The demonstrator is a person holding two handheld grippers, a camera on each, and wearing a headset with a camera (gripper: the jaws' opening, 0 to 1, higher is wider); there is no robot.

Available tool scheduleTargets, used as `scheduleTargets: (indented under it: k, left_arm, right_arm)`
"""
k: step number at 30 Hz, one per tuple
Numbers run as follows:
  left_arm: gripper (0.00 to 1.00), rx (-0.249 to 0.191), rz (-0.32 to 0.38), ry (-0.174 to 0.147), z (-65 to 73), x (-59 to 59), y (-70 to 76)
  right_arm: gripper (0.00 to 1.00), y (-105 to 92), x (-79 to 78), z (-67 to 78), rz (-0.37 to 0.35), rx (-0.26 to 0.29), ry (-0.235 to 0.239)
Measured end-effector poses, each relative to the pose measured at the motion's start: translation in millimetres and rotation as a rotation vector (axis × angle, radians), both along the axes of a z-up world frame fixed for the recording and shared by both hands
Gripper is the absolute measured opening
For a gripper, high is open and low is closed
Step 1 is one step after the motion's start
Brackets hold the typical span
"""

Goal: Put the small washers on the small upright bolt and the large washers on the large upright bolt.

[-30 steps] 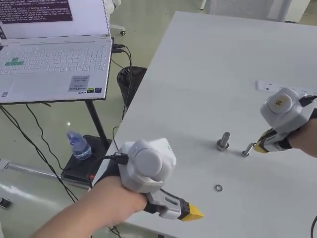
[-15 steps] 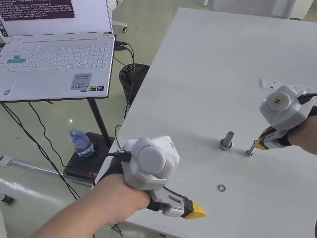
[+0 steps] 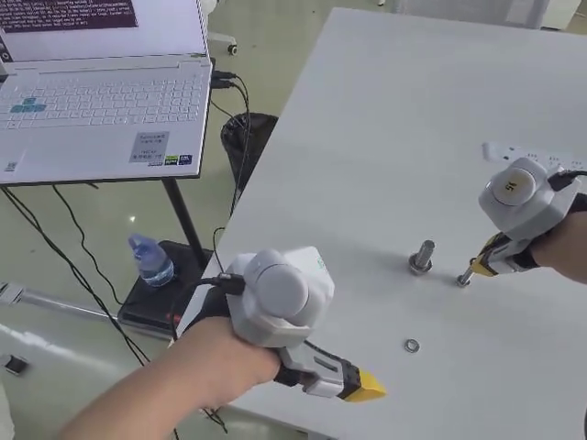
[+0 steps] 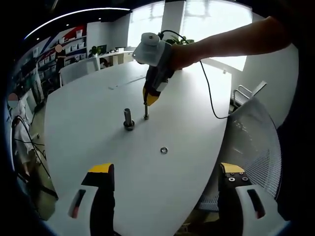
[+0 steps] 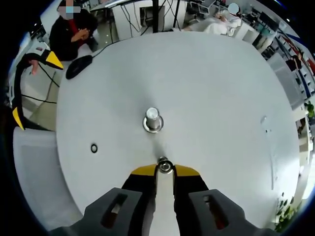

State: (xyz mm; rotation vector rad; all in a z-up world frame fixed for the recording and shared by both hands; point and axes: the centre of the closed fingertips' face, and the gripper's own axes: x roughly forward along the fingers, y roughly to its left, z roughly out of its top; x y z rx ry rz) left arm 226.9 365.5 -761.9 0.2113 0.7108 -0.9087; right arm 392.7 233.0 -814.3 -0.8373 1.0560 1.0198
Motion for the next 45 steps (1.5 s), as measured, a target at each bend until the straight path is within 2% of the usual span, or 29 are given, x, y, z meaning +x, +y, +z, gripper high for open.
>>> scheduleTargets:
  k: [24, 45]
  left_arm:
    - [0.86, 0.006, 0.006, 0.021, -7.8, 0.8, 4.6]
    - [0.85, 0.010, 0.014, 0.039, -13.4, 1.6, 10.2]
  right_arm:
    - [0.12, -1.6, 0.3, -24.8, 0.014, -0.031, 0.032]
    - [0.13, 0.2, 2.5, -44.2, 0.030, -0.046, 0.040]
